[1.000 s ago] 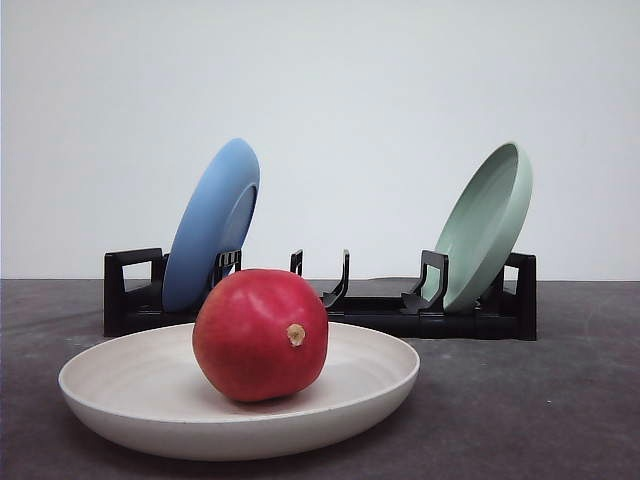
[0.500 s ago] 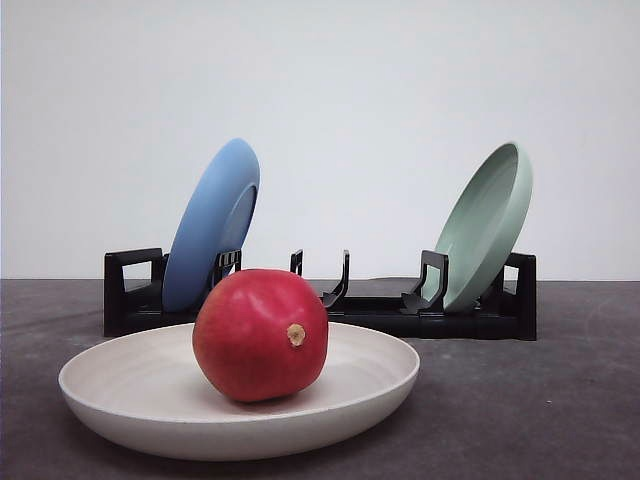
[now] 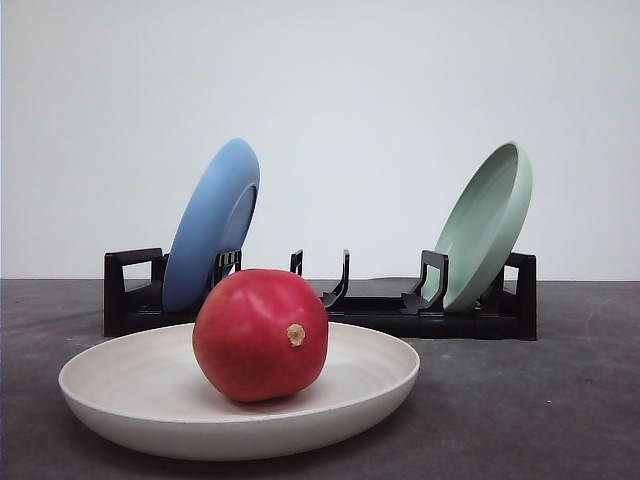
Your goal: Place pomegranate in white plate
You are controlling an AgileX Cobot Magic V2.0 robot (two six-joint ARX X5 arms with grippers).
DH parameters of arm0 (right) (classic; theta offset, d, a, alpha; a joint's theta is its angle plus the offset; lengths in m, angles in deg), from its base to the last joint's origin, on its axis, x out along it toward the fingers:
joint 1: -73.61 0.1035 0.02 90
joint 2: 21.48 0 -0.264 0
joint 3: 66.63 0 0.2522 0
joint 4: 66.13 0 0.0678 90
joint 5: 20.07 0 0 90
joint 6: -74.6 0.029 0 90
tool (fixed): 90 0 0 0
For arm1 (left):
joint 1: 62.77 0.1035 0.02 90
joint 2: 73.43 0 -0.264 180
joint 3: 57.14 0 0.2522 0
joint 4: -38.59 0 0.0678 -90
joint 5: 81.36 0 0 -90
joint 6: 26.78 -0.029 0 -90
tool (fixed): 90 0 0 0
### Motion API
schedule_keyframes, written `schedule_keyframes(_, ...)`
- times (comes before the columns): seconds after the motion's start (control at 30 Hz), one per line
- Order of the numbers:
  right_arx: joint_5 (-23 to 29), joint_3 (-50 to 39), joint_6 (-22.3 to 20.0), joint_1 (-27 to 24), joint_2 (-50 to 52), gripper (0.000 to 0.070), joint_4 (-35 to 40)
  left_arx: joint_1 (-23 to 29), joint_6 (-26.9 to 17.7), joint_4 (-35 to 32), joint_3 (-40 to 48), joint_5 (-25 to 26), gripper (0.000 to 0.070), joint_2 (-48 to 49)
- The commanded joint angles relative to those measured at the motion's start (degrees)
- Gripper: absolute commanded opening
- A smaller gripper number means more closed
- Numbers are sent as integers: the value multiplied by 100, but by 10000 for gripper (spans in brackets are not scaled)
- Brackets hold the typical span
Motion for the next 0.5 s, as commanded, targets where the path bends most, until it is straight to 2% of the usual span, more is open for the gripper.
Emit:
schedule_keyframes(0.0,4,-22,74,-7,17,15,76,2,-42,11,63,-9,0,7)
schedule_keyframes(0.47,4,-22,74,-7,17,15,75,2,-42,11,63,-9,0,7)
